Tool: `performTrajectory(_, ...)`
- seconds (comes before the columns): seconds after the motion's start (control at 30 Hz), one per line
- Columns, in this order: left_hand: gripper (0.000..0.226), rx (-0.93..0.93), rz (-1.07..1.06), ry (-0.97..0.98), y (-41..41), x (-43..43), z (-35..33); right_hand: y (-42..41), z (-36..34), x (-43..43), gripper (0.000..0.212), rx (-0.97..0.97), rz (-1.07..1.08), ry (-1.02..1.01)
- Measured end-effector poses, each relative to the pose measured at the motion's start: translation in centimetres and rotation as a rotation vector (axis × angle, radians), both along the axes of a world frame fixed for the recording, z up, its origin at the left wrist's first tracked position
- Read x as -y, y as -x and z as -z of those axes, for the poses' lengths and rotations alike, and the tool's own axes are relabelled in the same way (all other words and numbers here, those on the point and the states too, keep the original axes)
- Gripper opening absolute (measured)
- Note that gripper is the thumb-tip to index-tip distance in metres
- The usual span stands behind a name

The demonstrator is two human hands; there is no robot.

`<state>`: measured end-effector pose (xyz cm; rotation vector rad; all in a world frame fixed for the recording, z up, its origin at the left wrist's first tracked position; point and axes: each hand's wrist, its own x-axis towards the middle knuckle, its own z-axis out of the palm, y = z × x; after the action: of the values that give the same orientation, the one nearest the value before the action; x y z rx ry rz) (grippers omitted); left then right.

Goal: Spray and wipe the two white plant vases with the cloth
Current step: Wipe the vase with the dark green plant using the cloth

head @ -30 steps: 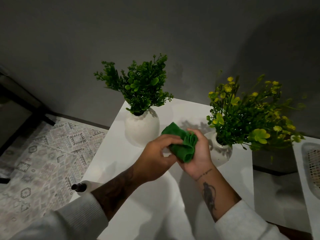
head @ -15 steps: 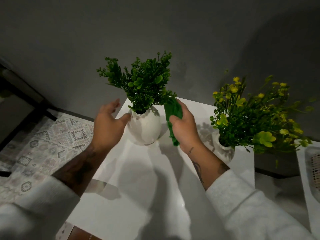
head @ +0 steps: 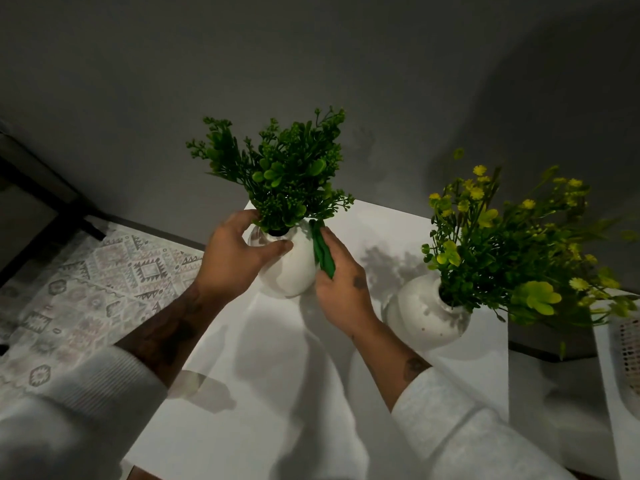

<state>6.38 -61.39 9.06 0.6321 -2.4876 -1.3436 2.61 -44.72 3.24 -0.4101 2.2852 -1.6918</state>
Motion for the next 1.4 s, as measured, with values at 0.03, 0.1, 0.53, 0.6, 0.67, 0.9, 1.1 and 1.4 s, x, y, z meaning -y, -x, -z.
performTrajectory(0.03,0.044,0.003,-0.003,0.012,0.0,0.1,0.0,0.2,0.4,-0.1,0.068,0.040,0.012,0.006)
performTrajectory(0.1,0.042,0.010,-0.005,0.036,0.0,0.2,0.0,0.3,1.1,-0.1,0.068,0.125,0.045,-0.016)
performTrajectory(0.53,0.041,0.040,0.080,0.094,0.3,1.1,-0.5,1.5,2.7,0.3,0.072,0.438,0.005,-0.139)
performTrajectory(0.6,0.042,0.040,0.069,0.082,0.3,1.1,-0.4,1.4,2.2,0.2,0.073,0.399,0.044,-0.076)
performTrajectory(0.67,0.041,0.036,0.064,0.067,0.3,1.1,-0.4,1.1,1.7,0.1,0.074,0.325,0.067,-0.026)
performTrajectory(0.9,0.041,0.038,0.052,0.064,0.2,0.8,-0.2,0.4,-1.5,0.8,0.067,-0.075,-0.056,0.026)
performTrajectory(1.1,0.041,0.036,0.037,0.075,0.1,0.7,-0.3,-0.5,-0.4,0.6,0.072,-0.129,-0.034,0.009)
performTrajectory(1.4,0.039,0.056,0.065,0.091,0.1,0.8,-0.5,-0.6,4.2,-0.5,0.070,0.332,-0.009,-0.164)
